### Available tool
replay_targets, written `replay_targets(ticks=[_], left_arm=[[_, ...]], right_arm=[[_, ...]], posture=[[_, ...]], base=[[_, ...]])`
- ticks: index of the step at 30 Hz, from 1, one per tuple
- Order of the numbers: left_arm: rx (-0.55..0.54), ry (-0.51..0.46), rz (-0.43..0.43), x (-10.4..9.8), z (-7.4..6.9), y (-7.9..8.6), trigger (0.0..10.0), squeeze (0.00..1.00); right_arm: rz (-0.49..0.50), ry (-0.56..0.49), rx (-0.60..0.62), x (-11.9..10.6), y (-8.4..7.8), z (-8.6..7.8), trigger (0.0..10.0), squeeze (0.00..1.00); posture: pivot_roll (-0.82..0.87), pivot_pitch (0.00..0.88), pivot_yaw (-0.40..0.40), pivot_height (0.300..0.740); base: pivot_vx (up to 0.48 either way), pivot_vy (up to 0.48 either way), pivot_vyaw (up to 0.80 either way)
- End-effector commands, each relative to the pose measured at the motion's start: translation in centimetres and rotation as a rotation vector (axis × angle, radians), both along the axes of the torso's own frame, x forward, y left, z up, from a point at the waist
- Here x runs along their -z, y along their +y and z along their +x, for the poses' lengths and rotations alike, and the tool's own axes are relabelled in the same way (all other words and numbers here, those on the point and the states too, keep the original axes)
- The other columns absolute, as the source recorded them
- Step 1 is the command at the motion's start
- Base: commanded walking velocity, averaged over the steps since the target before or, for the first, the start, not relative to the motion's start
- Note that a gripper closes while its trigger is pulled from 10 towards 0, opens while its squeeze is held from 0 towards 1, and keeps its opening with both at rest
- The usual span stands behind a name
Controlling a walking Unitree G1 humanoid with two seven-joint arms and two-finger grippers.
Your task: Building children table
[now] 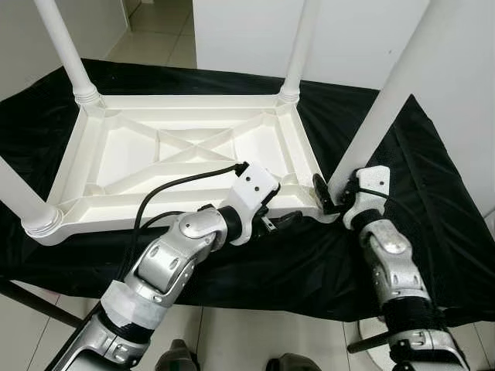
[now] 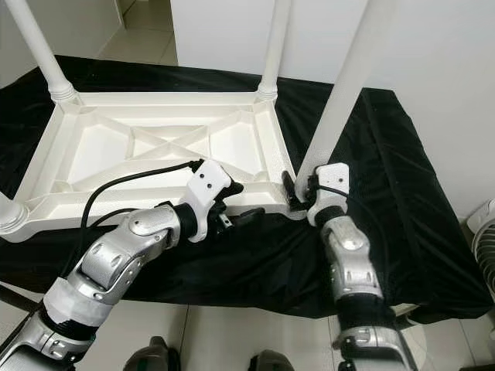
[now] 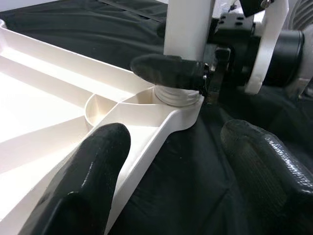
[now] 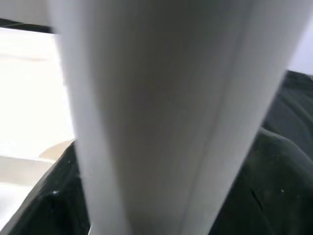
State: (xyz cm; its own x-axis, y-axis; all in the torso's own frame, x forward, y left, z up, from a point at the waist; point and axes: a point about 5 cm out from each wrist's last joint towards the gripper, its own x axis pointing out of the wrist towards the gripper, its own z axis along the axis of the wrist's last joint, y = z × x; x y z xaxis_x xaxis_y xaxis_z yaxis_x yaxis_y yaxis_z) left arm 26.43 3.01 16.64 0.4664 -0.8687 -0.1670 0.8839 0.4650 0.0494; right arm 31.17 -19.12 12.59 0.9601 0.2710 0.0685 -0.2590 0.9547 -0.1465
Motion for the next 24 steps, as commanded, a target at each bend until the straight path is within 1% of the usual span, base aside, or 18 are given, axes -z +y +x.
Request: replay_targets(ticks=[1, 2, 5, 6, 7, 8, 10, 16, 24], left_arm=[[0.022, -0.009, 0.013, 0.0, -0.1, -0.2, 10.0, 0.00], [0.022, -0.009, 0.013, 0.0, -0.1, -0.2, 10.0, 0.00], [0.026, -0.007, 0.013, 0.1, -0.1, -0.2, 10.0, 0.00], [0.026, -0.007, 0.013, 0.1, -0.1, -0.2, 10.0, 0.00], [0.030, -0.006, 0.015, 0.1, -0.1, -0.2, 10.0, 0.00], [0.030, -0.006, 0.015, 0.1, -0.1, -0.2, 10.0, 0.00], [0.035, -0.005, 0.019, 0.0, -0.2, -0.1, 10.0, 0.00], [0.037, -0.004, 0.023, 0.0, -0.1, 0.1, 10.0, 0.00], [0.044, -0.017, 0.044, -0.1, 0.2, 0.3, 10.0, 0.00]], right_arm=[[-0.018, 0.009, -0.080, 0.0, -0.2, 0.1, 10.0, 0.00], [-0.018, 0.009, -0.080, 0.0, -0.2, 0.1, 10.0, 0.00], [-0.025, 0.031, -0.182, 0.0, -0.4, 0.3, 10.0, 0.00], [-0.025, 0.031, -0.182, 0.0, -0.4, 0.3, 10.0, 0.00], [-0.030, 0.049, -0.261, 0.2, -0.2, 0.4, 10.0, 0.00], [-0.030, 0.049, -0.261, 0.2, -0.2, 0.4, 10.0, 0.00], [-0.055, 0.074, -0.340, 0.7, 0.2, 0.7, 10.0, 0.00], [-0.088, 0.109, -0.397, 1.2, 0.5, 1.2, 10.0, 0.00], [-0.110, 0.132, -0.425, 1.5, 0.5, 1.6, 10.0, 0.00]], posture=[[-0.03, 0.000, -0.034, 0.740], [-0.03, 0.000, -0.034, 0.740], [-0.03, 0.000, -0.025, 0.740], [-0.03, 0.000, -0.025, 0.740], [-0.03, 0.000, -0.016, 0.740], [-0.03, 0.000, -0.016, 0.740], [-0.02, 0.000, -0.008, 0.740], [-0.02, 0.000, -0.001, 0.740], [-0.01, 0.000, 0.006, 0.740]], base=[[0.000, 0.000, 0.00], [0.000, 0.000, 0.00], [0.000, 0.000, 0.00], [0.000, 0.000, 0.00], [0.000, 0.000, 0.00], [0.000, 0.000, 0.00], [0.000, 0.000, 0.00], [0.000, 0.000, 0.00], [0.000, 0.000, 0.00]])
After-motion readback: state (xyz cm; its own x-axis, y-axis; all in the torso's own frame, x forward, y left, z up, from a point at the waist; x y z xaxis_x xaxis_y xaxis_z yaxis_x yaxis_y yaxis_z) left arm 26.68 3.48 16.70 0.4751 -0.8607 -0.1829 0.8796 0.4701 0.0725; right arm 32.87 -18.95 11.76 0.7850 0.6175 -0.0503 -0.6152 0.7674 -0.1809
